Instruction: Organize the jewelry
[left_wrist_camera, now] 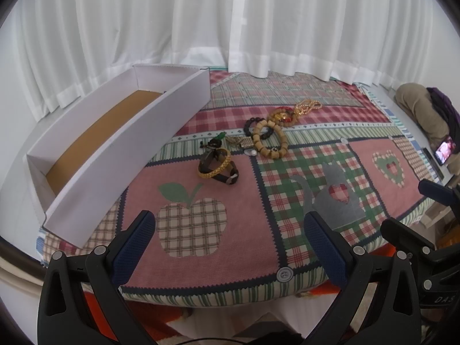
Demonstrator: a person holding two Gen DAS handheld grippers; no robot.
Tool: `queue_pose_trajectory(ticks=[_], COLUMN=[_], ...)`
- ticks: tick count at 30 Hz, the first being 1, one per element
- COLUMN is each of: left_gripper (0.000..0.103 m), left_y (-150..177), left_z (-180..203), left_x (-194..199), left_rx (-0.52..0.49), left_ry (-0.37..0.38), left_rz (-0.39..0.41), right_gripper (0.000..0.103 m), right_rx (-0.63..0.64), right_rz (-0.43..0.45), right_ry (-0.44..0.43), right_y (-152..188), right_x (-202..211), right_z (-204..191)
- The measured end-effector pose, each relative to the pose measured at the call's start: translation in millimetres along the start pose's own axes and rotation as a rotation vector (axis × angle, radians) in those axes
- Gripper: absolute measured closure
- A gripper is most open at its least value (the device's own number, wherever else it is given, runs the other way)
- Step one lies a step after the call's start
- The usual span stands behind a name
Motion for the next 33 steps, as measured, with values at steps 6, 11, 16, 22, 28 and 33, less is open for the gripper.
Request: queue_pose_trajectory(ticks=[6,11,16,22,28,33], left_gripper=[0.001,0.000,0.001,0.001,0.001,0.001], left_y=[1.6,0.8,0.2,-0.9,-0.6,-0.2], left_z=[-0.3,0.1,0.9,1.0,0.7,0.5], left_x=[-2.6,-3.6,-4.1,-5.1,-5.9,-6.3], left_rx=[0.000,-0.001,-0.001,-0.001,0.000,-0.001], left_ry=[0.000,0.000,0.001,0.001,0.002,0.001], left_rz=[-0.011,-0.014,-0.021,-0.029,-0.031,-0.032], right_gripper=[0.000,0.000,0.000,0.000,0.000,0.000], right_rx=[-0.001,-0.004,-0.001,-0.004,-0.005,-0.006], right_rz=[-0.003,-0.004,-0.004,-0.007,-0.008,-0.008], right_ry=[-0.006,-0.009,-0.010,-0.014,-0.016,-0.017], right_y=[0.9,1.4,1.5,2.8,2.6,2.7], right_x=[-0.9,-1.3,-1.0,-2.8,-2.5,-2.5], right_z=[0.1,1.8,1.8,2.6,3.6,4.0])
Point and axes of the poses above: each gripper's, at about its wrist camera, not at the fingertips, and x roughly against the way its jaws point, z to its right, y to its underside, the point moved 2 cm from there along -x, roughly the way its jaws point, and after that the axes turned 2 degrees about -y, right-handed, at the moved point
